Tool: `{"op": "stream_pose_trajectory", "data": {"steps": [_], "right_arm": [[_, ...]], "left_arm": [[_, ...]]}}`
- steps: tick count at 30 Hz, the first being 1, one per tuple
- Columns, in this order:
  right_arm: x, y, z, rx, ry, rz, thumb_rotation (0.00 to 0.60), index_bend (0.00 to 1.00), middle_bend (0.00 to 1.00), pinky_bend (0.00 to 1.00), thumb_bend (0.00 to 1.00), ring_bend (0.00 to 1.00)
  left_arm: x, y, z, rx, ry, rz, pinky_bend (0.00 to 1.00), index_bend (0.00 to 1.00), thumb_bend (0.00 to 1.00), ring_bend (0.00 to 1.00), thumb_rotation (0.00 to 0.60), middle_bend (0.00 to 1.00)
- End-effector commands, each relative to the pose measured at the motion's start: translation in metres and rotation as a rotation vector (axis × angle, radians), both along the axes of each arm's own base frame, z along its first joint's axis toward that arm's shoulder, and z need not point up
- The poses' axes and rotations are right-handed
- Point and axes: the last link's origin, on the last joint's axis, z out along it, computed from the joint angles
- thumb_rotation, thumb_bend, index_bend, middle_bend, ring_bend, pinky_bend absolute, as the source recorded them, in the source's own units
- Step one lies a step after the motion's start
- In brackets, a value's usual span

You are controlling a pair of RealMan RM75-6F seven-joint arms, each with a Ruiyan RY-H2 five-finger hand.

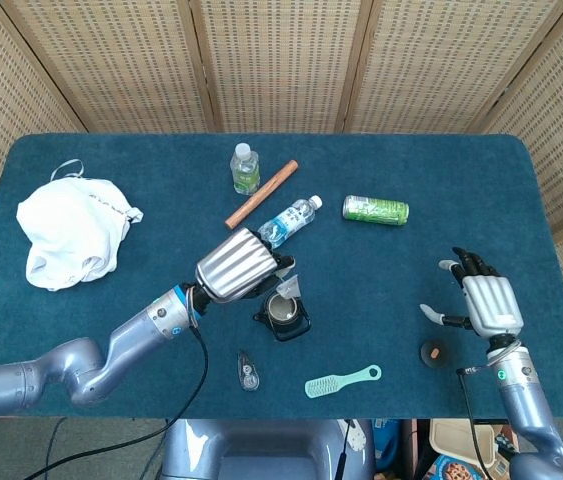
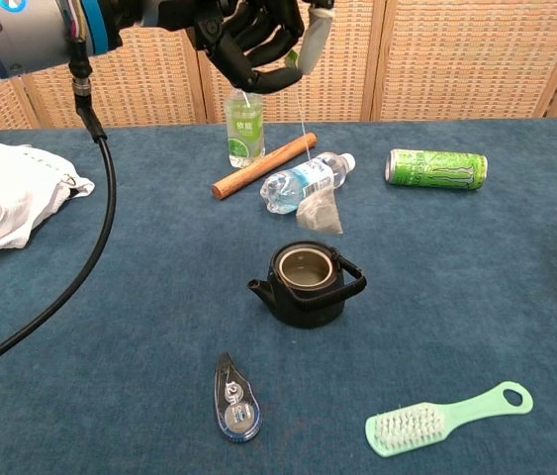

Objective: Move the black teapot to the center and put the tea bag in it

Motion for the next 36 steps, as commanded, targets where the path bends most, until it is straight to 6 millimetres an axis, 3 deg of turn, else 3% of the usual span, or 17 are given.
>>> {"op": "stream_pose_trajectory", "data": {"steps": [1, 26, 36], "right_arm": [[-0.002, 0.001, 0.001, -0.003, 0.0, -0.003, 0.214, 0.25, 0.15, 0.3, 0.37, 0.14], [-0.007, -0.001, -0.001, 0.003, -0.007, -0.012, 0.215, 0.25, 0.15, 0.3, 0.37, 0.14], [-0.008, 0.0, -0.001, 0.003, -0.01, -0.015, 0.212, 0.25, 0.15, 0.3, 0.37, 0.14]], "left_arm": [[0.002, -0.001, -0.006, -0.008, 0.015, -0.004, 0.75, 0.7, 0.45, 0.74, 0.6, 0.79], [-0.008, -0.005, -0.021, -0.027, 0.064, 0.014, 0.75, 0.7, 0.45, 0.74, 0.6, 0.79], [-0.024, -0.01, -0.028, -0.036, 0.132, 0.036, 0.75, 0.7, 0.45, 0.74, 0.6, 0.79]]}}
